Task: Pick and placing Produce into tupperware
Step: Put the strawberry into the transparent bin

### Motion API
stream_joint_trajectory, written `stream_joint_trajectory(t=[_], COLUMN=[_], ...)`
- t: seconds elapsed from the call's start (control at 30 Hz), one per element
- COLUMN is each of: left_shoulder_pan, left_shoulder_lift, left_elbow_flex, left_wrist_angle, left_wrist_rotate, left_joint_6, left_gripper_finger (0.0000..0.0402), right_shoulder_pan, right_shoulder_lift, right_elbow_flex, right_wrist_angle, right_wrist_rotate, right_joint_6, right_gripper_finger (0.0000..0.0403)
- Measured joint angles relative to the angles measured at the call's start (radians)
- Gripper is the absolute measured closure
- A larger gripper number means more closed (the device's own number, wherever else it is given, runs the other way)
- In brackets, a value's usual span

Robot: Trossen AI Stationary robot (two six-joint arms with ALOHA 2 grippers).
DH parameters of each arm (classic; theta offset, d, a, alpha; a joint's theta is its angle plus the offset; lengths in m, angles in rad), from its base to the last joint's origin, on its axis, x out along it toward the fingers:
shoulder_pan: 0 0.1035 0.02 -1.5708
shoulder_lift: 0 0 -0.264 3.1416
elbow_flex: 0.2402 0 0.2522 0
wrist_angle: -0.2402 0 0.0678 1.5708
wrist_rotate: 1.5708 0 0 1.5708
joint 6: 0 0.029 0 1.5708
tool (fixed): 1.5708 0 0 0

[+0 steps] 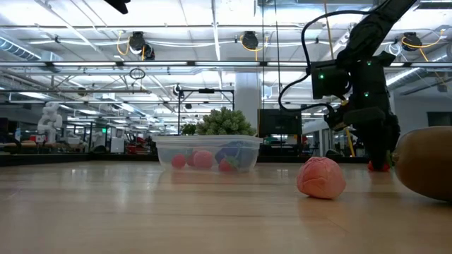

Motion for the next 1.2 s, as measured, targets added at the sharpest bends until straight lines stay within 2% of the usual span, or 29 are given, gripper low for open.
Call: stream_joint_trajectory(t=[0.3, 0.77, 1.2], left_shoulder_pan=[0.000, 0.000, 0.000], left_shoulder_lift=[0.000, 0.000, 0.000], left_elbow_flex=[0.000, 0.000, 0.000], left_wrist_angle=[0.000, 0.000, 0.000], left_wrist_rotate=[0.000, 0.000, 0.000], left_joint_6=[0.000, 0.000, 0.000], left_gripper_finger=[0.0210, 0.0211, 0.0210], right_shoulder_pan=[0.000, 0.000, 0.021], right_shoulder_lift=[0.001, 0.002, 0.005], right_elbow_flex=[-0.001, 0.000, 0.125], right_wrist_angle=[-0.001, -0.006, -0.041], right_wrist_rotate=[0.000, 0.007, -0.016], right_joint_6=[0.008, 0.008, 0.001], right_gripper_finger=[0.0174, 0.0238, 0.0248])
